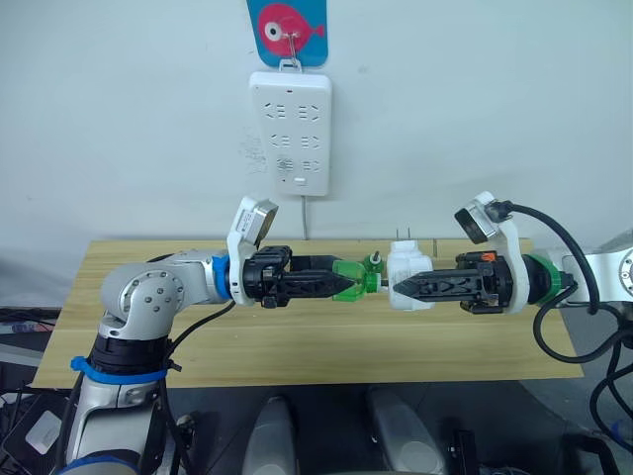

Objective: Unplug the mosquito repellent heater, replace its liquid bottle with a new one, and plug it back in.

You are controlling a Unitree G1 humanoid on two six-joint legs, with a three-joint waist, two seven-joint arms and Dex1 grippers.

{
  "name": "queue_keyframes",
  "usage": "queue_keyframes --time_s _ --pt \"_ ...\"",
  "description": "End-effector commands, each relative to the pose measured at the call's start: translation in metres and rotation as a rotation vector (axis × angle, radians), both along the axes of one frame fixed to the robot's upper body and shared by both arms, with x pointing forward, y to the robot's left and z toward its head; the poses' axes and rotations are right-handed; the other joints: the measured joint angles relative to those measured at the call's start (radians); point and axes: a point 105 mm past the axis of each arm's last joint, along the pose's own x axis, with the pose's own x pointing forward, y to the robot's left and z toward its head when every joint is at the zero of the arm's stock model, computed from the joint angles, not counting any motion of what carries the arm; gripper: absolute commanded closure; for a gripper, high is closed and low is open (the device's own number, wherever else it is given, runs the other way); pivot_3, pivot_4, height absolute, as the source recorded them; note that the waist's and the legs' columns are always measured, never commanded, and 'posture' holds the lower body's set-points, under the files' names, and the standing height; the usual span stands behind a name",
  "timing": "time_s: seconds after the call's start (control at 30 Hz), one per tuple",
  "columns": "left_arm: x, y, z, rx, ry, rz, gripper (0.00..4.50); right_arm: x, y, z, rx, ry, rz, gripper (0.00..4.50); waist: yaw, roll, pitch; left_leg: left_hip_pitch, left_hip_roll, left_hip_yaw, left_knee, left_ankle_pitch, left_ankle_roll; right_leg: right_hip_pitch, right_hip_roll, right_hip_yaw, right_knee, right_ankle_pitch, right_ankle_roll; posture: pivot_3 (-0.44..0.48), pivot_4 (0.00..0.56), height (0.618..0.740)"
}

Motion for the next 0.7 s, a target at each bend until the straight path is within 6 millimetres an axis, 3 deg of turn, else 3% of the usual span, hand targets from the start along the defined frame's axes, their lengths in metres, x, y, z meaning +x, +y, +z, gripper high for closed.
queue_keyframes --time_s 0.03,0.2,0.63,0.7 --pt "-0.0186 -0.0141 0.005 -0.013 -0.058 -0.108 2.25 -0.0063 0.0073 0.0115 0.048 -0.022 0.058 1.43 0.0 0.0 0.0 0.0 0.0 0.0 0.0 0.0 0.0 0.0 0.0 0.0 0.0 0.0 0.0 -0.171 0.24 0.729" --pt "-0.0176 -0.0167 -0.0015 0.018 -0.133 -0.082 2.25 -0.0077 0.0068 0.0146 0.064 -0.022 0.076 1.43 0.001 0.0 0.0 0.0 0.0 0.0 0.0 0.0 0.0 0.0 0.0 0.0 0.0 0.0 0.0 -0.17 0.24 0.729" --pt "-0.0159 -0.0183 0.006 -0.019 -0.161 -0.05 2.25 -0.0049 0.0072 0.0122 0.064 -0.015 0.057 1.43 0.0 0.0 0.0 0.0 0.0 0.0 0.0 0.0 0.0 0.0 0.0 0.0 0.0 0.0 0.0 -0.171 0.241 0.729" --pt "-0.0144 -0.0232 0.0044 -0.005 -0.23 -0.033 2.25 -0.0036 0.0087 0.0111 0.076 -0.008 0.054 1.43 0.001 0.0 0.0 0.0 0.0 0.0 0.0 0.0 0.0 0.0 0.0 0.0 0.0 0.0 0.0 -0.167 0.241 0.729"
